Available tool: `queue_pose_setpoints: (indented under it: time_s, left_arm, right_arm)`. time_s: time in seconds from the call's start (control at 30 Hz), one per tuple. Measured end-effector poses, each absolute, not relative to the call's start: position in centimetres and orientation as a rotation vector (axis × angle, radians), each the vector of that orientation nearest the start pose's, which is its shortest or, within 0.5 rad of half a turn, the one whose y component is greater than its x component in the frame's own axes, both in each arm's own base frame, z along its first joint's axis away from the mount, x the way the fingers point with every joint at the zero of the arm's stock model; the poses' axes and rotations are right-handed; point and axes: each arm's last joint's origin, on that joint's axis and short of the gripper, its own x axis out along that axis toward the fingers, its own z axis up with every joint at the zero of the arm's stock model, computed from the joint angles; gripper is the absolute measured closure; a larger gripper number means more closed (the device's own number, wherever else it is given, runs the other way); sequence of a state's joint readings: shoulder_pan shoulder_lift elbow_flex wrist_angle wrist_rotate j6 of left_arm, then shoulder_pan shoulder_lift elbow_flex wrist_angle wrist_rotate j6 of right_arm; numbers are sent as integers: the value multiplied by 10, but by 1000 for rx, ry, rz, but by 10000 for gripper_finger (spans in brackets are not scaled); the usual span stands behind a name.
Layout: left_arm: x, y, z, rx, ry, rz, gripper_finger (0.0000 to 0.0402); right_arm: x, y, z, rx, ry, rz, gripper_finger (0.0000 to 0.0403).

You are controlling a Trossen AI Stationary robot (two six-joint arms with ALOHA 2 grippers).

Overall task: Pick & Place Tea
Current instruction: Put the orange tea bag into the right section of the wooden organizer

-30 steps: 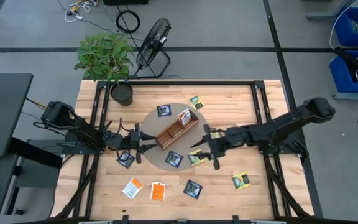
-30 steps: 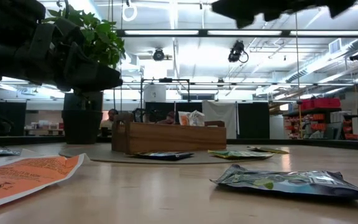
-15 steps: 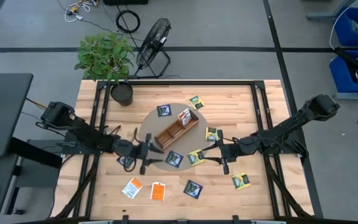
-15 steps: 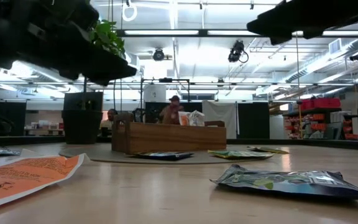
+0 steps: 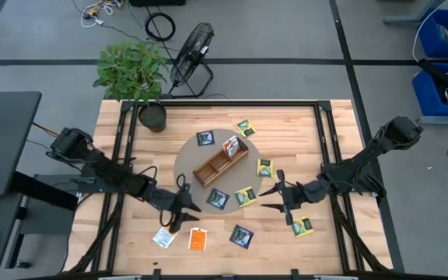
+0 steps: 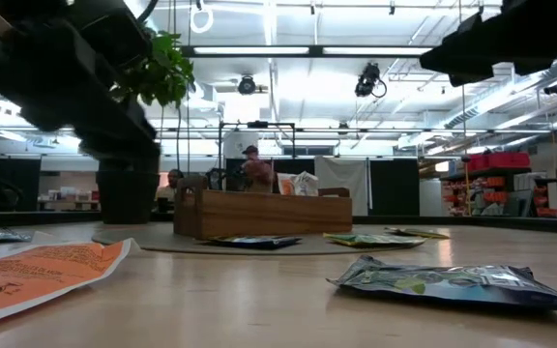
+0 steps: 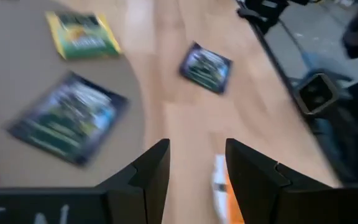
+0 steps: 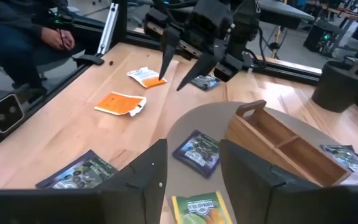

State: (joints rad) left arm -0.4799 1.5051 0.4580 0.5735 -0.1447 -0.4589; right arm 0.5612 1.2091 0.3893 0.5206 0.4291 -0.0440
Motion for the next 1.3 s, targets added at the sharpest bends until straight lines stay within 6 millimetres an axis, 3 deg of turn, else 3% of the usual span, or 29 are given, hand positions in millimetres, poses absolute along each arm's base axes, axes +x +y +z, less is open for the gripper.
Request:
queue_pose_setpoints:
  time_s: [0.37, 0.63, 0.77, 1.03, 1.3]
  left_arm:
    - [220, -137, 134, -421, 636, -241, 239]
    - [214, -145, 133, -438, 661, -257, 239]
    - [213, -146, 132, -430, 656, -227, 239]
    - [216, -146, 110, -457, 725, -152, 239]
    - [219, -151, 103, -522, 712, -174, 239]
  right_arm:
    - [191, 124, 187, -235, 222, 156, 248]
    - [190, 123, 183, -206, 264, 135, 248]
    - [190, 124, 184, -205, 260, 134, 248]
    - [190, 124, 184, -201, 257, 133, 248]
    - [190, 123, 184, -193, 260, 128, 248]
